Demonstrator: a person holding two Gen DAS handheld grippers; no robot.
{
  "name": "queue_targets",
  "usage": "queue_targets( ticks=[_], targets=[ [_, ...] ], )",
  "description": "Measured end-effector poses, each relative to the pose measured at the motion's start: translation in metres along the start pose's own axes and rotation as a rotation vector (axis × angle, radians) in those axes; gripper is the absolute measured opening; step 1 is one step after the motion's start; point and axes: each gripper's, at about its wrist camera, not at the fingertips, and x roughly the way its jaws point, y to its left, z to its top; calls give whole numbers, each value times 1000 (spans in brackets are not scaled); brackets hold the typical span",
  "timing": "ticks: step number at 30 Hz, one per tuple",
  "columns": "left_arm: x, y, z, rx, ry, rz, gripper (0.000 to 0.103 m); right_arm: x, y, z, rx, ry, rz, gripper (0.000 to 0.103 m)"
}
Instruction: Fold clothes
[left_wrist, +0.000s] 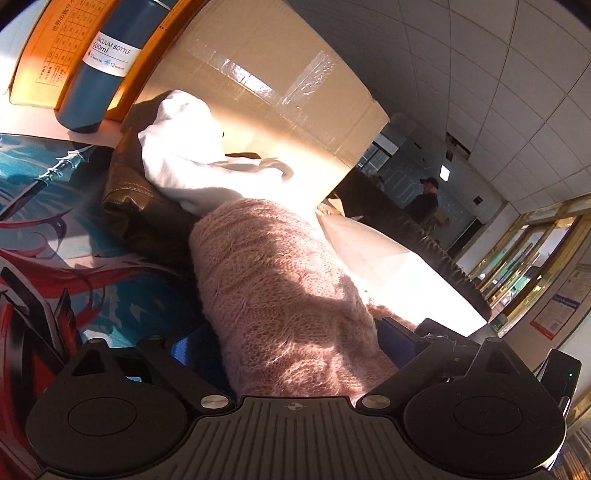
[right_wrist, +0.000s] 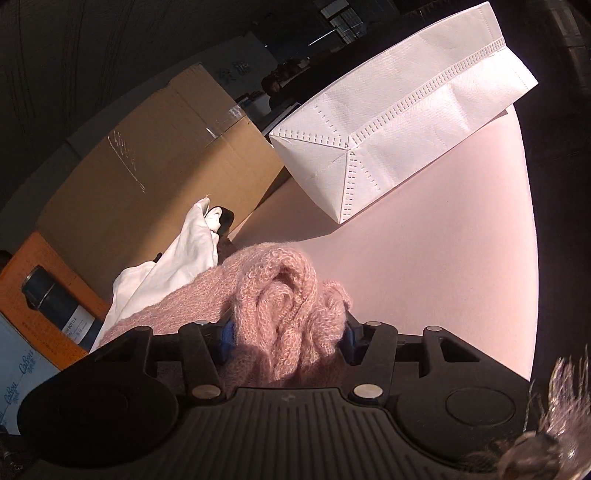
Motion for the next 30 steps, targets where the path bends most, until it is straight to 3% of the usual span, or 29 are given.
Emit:
queue_targets(
  ticks=[1,3,5,10,14,19,24,28,30],
  targets=[
    [0,1,0,7,-6,2,78,-4,3,-2,-10,-13,5,41],
    [-2,2,0,19,-16,1,40,-14,11,-4,-35,-33,41,37],
    [-10,1,1,24,-35,-7,32,-26,21,-6,-62,-52,90,36],
    [-54,-3,9,30,-112,-38,30,-64,51,-10,-91,-86,235,35],
    [-120,-1,16,143,-179,-29,30,-94,77,-22,-93,-69,382,35],
    [-216,19,13,241,-253,134,31,-106,117,-68,-123,65,570,35],
    [-315,48,-13,259,-314,398,31,-98,170,-139,-158,303,731,35],
    [-360,62,-36,258,-286,560,33,-98,202,-191,-244,478,783,37],
    [-372,69,-47,240,-272,636,40,-97,207,-206,-269,548,777,45]
  ],
)
